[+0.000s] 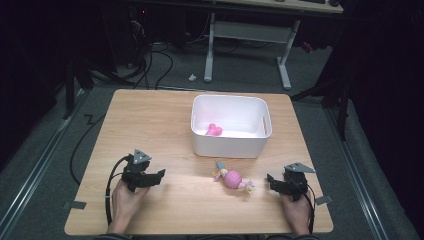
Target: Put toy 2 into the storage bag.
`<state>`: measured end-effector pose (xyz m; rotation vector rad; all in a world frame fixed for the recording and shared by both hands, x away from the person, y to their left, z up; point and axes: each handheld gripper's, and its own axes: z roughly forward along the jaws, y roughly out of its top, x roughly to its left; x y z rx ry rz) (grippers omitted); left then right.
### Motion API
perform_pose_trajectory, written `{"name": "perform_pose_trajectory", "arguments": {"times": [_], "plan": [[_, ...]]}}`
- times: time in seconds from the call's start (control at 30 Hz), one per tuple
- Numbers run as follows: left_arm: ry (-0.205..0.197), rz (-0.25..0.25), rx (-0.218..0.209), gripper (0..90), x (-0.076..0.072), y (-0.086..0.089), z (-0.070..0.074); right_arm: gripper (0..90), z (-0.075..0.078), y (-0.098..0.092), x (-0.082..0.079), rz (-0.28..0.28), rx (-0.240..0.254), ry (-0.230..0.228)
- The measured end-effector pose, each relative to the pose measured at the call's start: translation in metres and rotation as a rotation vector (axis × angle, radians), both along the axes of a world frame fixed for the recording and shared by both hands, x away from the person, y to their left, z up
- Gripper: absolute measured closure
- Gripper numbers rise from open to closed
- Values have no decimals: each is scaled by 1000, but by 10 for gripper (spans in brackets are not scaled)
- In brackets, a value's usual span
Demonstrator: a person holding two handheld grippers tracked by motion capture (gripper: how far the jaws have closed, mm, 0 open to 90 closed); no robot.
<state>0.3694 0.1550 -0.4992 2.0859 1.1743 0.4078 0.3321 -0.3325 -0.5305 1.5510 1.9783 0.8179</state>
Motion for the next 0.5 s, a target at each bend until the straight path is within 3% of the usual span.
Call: {"name": "perform_pose_trajectory", "arguments": {"times": [0.07,0.37,0.5], "plan": [[14,13,-3,321,0,-1,-6,231,0,0,0,0,0,0],[-6,67,-31,322,4,-4,-21,231,0,0,0,0,0,0],[-17,75,-10,322,6,-10,-30,233,0,0,0,0,-2,-3]]}}
